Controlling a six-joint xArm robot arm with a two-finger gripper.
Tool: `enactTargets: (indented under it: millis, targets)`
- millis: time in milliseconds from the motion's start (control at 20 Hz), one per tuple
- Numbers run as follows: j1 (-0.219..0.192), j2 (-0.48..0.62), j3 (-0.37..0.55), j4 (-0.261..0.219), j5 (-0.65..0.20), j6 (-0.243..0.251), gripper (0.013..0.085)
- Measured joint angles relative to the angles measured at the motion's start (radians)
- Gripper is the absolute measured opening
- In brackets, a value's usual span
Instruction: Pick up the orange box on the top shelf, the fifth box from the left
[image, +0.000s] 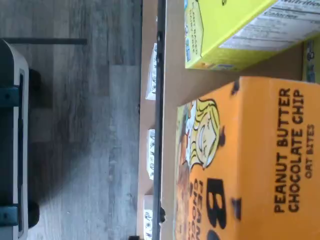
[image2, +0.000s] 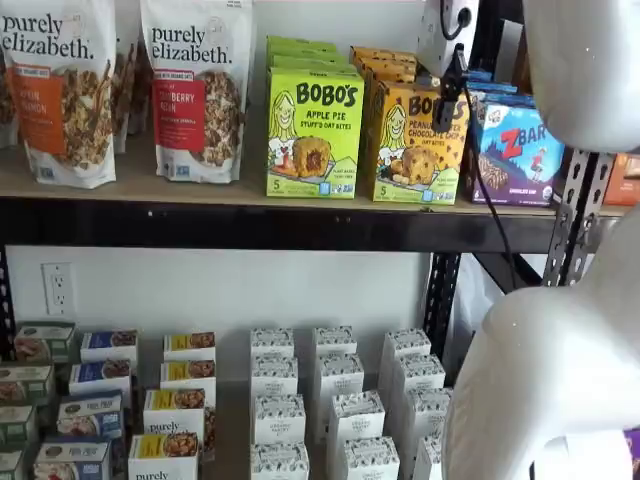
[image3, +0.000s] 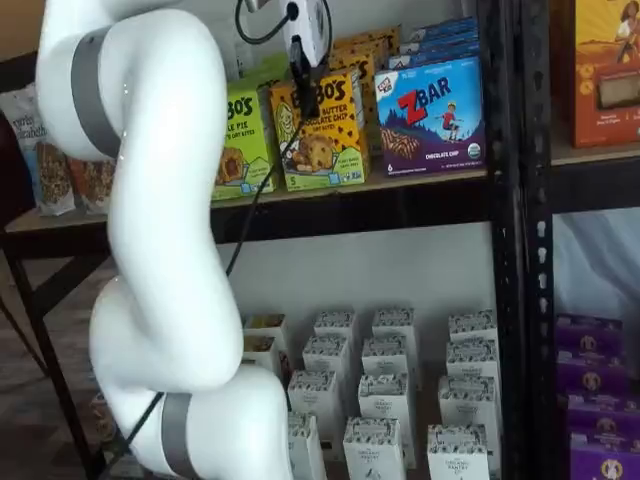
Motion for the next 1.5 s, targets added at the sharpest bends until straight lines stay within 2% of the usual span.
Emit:
enactTargets:
  millis: [100,150,200,250,300,350,500,550,600,650,800,850,1500]
  targets:
    - [-0.003,0.000,0.001,0.001,-0.003,-0.002,0.0850]
    - [-0.005,0.000,0.001,0.004,-0.004,-0.004,0.0810]
    - [-0.008,0.000,0.002,0.008,-0.005,-0.006,0.0810]
    - [-0.011,-0.001,0.002,0.015,-0.006,-0.009,0.0770]
    - [-0.014,-0.001,0.002,0.021,-0.007,-0.010,0.0770]
    - [-0.017,-0.001,0.001,0.027,-0.006,-0.012,0.0730]
    - [-0.021,0.005,-0.009,0.036,0.002,-0.015,0.0690]
    - [-0.022,0.004,-0.009,0.039,-0.001,-0.016,0.0650]
    - [-0.024,0.003,-0.008,0.041,-0.005,-0.017,0.0650]
    - [-0.024,0.002,-0.008,0.041,-0.007,-0.017,0.0610]
    - [-0.025,0.002,-0.009,0.041,-0.008,-0.018,0.0570]
    - [-0.025,0.001,-0.008,0.042,-0.011,-0.018,0.0530]
    - [-0.011,-0.008,0.014,0.022,-0.042,-0.009,0.0530]
